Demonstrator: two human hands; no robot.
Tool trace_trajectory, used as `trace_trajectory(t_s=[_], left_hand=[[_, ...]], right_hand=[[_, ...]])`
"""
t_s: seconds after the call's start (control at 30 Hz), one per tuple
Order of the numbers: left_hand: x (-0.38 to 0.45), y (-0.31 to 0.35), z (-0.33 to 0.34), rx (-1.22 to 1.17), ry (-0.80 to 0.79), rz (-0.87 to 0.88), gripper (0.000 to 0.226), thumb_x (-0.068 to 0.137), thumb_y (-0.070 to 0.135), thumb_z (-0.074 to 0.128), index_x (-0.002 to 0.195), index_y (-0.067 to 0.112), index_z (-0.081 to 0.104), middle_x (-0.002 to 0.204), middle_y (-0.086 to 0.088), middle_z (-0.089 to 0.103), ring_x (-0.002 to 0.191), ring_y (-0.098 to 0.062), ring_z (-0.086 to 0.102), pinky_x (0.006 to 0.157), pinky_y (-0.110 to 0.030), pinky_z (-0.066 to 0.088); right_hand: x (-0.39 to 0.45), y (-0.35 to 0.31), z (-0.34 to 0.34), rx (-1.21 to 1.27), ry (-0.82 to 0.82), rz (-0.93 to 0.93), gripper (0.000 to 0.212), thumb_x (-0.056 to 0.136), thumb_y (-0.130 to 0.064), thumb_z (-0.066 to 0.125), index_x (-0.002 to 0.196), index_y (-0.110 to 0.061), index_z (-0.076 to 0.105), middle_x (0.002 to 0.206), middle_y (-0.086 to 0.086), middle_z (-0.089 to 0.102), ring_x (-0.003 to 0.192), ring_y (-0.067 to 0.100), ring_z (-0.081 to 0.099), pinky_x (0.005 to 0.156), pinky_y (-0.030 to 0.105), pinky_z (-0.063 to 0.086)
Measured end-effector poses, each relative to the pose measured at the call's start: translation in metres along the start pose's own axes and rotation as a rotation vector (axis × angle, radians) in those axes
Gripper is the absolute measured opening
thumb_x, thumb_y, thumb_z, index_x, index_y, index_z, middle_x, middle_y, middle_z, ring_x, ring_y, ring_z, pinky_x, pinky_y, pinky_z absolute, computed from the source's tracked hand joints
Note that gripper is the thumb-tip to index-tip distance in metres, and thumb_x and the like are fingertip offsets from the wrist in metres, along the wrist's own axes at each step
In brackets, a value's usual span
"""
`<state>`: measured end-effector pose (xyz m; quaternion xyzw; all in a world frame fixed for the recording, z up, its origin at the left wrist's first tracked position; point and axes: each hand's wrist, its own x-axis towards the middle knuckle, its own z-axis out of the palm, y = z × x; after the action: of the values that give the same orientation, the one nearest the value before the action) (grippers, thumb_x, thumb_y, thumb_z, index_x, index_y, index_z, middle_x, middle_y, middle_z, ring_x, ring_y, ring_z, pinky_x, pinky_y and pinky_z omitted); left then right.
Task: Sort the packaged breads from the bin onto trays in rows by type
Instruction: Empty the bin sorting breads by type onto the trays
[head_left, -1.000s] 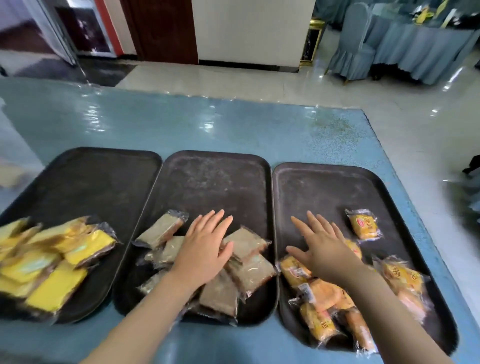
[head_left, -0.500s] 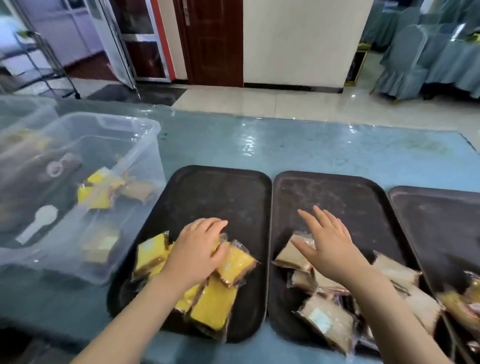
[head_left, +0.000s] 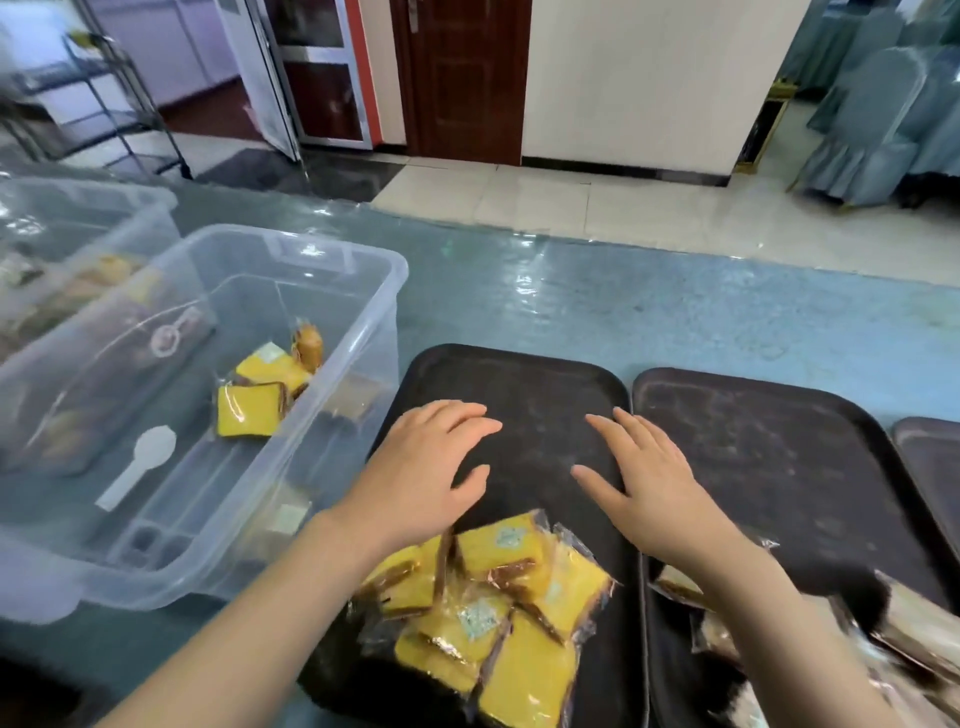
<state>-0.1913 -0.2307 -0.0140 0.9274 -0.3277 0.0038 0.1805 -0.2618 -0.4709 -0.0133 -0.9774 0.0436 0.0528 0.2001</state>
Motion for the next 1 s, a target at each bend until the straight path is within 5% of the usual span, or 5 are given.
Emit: trace_trajectory(t_s=[0.37,0.53,0.77,0.87,1.0], left_hand=[[-0.001,-0.101,-0.077,-0.056,-0.064,-0.035,0.046,0.091,0.052,0.046,0.135,0.037,0.048,0.144,0.018,0.039,0.136,-0.004,0.028,0.116,-0.030,0.020],[-0.002,-0.180,-0.117,0.018,-0.100,0.032,0.071,0.074,0.066,0.025,0.130,0.033,0.054,0.141,0.012,0.046,0.134,-0.011,0.035,0.114,-0.035,0.028],[0.013,-0.284,-0.161,0.175,-0.203,-0.056,0.067,0.076,0.063,0.035,0.129,0.029,0.056,0.142,0.004,0.047,0.134,-0.022,0.037,0.110,-0.040,0.033],[0.036,-0.316,-0.154,0.145,-0.288,-0.153,0.047,0.090,0.047,0.054,0.131,0.026,0.055,0.142,-0.003,0.049,0.133,-0.026,0.040,0.109,-0.039,0.034],[0.048,-0.334,-0.100,0.235,-0.569,-0.267,0.048,0.096,0.039,0.049,0.138,0.016,0.048,0.144,-0.016,0.046,0.131,-0.034,0.044,0.102,-0.035,0.038]], right_hand=[[0.068,-0.123,0.019,0.036,0.005,-0.093,0.063,0.095,-0.057,0.041,0.151,-0.034,0.022,0.162,-0.003,0.011,0.149,0.015,0.002,0.122,0.036,0.005],[0.090,-0.187,0.030,0.033,0.035,-0.035,0.064,0.093,-0.058,0.042,0.150,-0.034,0.022,0.161,-0.003,0.012,0.149,0.015,0.002,0.121,0.035,0.006],[0.135,-0.283,0.046,-0.157,-0.011,-0.089,0.066,0.094,-0.057,0.042,0.150,-0.029,0.022,0.160,0.006,0.015,0.148,0.022,0.005,0.121,0.038,0.003],[0.169,-0.315,0.070,-0.369,-0.133,-0.028,0.065,0.092,-0.057,0.044,0.147,-0.024,0.030,0.155,0.013,0.023,0.145,0.031,0.011,0.120,0.047,0.006],[0.206,-0.357,0.109,-0.547,-0.442,0.064,0.052,0.094,-0.043,0.046,0.141,-0.022,0.041,0.146,0.012,0.039,0.139,0.035,0.025,0.116,0.056,0.009]])
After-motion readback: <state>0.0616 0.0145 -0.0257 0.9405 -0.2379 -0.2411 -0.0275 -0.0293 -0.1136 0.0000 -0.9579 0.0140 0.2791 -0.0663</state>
